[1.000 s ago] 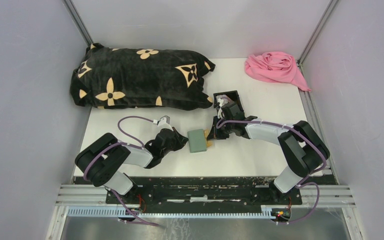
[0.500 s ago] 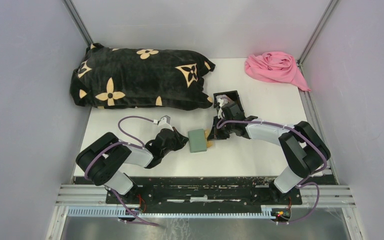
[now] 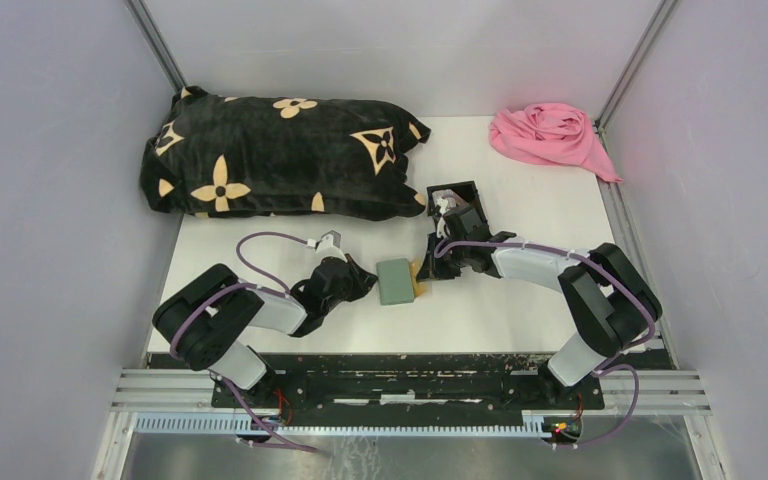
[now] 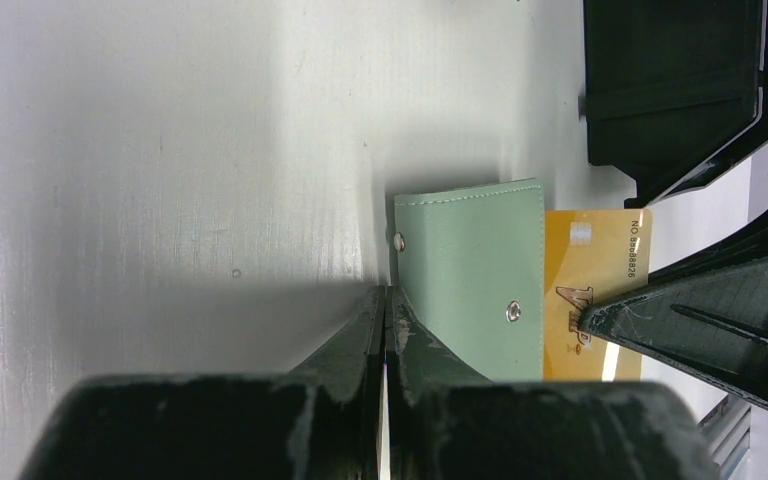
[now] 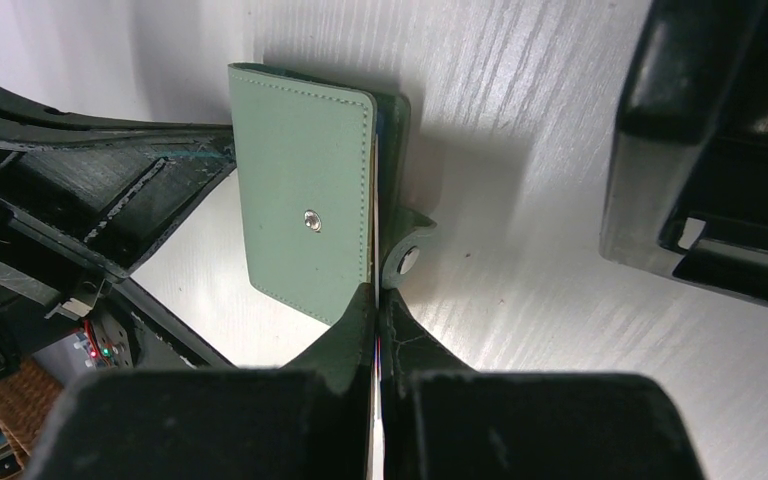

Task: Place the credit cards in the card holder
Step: Open the card holder at the center of the board.

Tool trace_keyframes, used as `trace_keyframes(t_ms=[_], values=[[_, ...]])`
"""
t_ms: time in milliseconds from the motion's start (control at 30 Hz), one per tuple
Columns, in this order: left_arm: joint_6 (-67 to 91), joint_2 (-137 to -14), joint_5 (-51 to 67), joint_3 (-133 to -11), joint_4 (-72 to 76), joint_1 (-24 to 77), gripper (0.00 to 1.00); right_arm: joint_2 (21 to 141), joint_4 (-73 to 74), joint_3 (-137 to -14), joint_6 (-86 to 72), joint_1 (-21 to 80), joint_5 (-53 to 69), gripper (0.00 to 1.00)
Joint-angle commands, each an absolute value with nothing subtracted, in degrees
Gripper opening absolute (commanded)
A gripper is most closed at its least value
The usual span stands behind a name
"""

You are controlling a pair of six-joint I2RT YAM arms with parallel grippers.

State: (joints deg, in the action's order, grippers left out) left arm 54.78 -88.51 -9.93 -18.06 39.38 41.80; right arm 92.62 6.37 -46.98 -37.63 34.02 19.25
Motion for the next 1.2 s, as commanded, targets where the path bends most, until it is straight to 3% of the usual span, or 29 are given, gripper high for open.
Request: trace_keyframes(t_ms=[0,1167], values=[[52.73,-90.66,-9.5,-17.14,33.56,41.73,0.04,91.84,2.69,-47.24,-38.53,34.1,20.19,0.01],[53.36,-92.08,-8.49,-16.27,35.25,41.75,0.04,92.68,-5.08,-45.09,-44.64,34.1,24.32,0.01]])
